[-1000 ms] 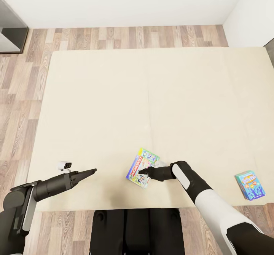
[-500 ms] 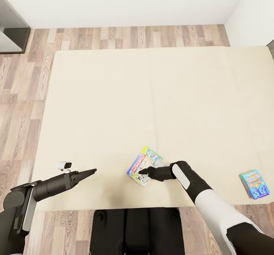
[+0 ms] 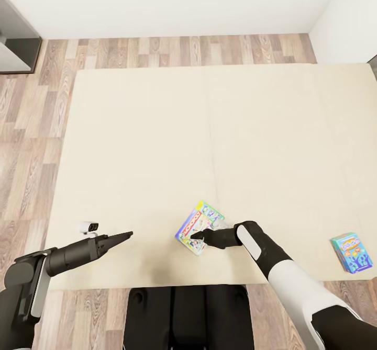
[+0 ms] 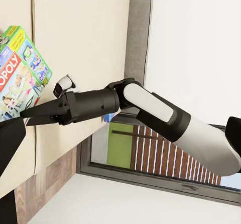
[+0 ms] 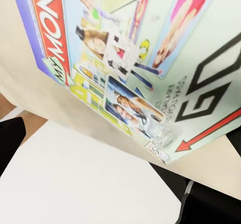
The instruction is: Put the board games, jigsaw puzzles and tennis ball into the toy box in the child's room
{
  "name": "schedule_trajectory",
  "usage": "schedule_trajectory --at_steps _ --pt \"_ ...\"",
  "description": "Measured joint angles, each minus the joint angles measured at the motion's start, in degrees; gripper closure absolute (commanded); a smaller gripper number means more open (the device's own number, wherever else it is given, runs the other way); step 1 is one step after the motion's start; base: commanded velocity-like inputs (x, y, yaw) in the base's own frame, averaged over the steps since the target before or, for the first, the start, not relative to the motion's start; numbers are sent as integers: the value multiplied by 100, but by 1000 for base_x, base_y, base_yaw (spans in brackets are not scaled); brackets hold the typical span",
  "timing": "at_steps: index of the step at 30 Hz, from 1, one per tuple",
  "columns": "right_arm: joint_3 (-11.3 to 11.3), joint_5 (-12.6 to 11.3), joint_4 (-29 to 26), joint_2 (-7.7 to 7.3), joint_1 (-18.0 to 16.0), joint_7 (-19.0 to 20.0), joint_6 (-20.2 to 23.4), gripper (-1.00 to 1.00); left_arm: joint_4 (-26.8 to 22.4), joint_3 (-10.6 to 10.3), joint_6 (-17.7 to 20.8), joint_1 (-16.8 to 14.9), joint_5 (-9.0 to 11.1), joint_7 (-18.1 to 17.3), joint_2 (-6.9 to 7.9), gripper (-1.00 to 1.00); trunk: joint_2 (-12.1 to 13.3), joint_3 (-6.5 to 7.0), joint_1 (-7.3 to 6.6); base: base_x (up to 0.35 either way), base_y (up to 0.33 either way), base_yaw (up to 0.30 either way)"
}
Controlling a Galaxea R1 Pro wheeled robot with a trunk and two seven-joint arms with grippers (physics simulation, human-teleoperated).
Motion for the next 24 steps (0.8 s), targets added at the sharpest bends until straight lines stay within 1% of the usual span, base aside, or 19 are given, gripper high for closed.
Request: schedule_trajectory --at_steps 19,24 --pt "-1 -3 -1 0 0 0 1 -100 0 0 0 -1 3 0 0 -100 0 0 0 0 7 0" --pt "0 1 -1 0 0 0 1 -100 0 0 0 -1 0 0 0 -100 0 0 0 0 74 0"
